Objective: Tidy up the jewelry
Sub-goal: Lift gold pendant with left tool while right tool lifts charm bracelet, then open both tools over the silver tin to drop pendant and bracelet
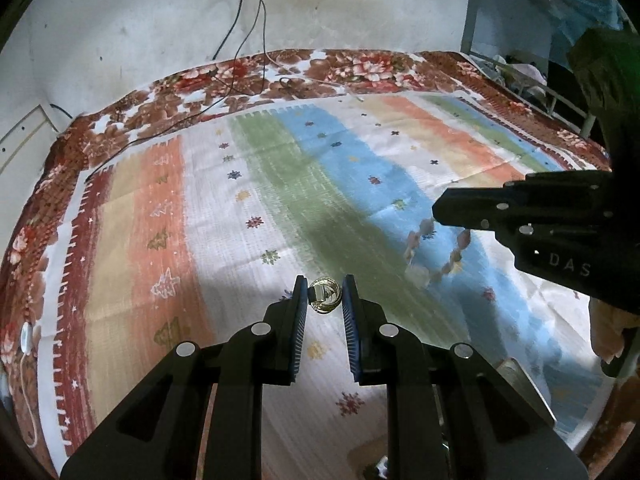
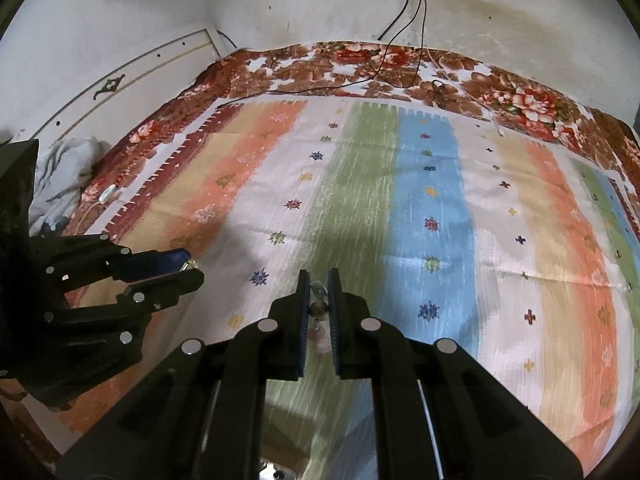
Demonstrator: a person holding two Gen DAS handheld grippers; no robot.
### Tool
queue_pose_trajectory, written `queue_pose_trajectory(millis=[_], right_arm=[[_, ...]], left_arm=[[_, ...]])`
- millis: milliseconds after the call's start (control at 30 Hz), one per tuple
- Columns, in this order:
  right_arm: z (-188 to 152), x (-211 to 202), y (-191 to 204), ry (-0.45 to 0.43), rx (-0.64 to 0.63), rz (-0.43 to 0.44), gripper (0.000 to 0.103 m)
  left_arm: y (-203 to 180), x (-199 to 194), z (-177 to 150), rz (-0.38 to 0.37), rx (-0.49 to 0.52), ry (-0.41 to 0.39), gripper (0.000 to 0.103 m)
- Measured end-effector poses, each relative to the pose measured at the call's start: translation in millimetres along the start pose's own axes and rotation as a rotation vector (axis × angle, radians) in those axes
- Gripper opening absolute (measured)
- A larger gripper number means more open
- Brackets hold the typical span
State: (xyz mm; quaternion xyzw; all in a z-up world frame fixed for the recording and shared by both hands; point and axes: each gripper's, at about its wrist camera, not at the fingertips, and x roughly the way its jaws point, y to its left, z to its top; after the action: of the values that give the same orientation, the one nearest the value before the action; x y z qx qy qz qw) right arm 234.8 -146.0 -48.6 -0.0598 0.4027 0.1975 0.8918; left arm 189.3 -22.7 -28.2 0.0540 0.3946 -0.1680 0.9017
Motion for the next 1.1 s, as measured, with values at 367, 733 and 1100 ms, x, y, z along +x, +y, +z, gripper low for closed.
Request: queue_pose_trajectory(millis=[367, 733, 1100], right_arm=[[-23, -53, 12, -0.067, 0.007, 0.029, 0.01], [-54, -90, 32, -0.091, -0.002, 0.071, 0.01], [-89, -107, 57, -0.073, -0.029, 0.121, 0.01]], left_arm=[[-23, -48, -17, -0.053, -0.012, -0.078, 0.017], [-45, -84, -44, -0.097, -0.003, -0.114, 0.017], [-63, -98, -75, -0.109, 0.001, -0.099, 0.017]])
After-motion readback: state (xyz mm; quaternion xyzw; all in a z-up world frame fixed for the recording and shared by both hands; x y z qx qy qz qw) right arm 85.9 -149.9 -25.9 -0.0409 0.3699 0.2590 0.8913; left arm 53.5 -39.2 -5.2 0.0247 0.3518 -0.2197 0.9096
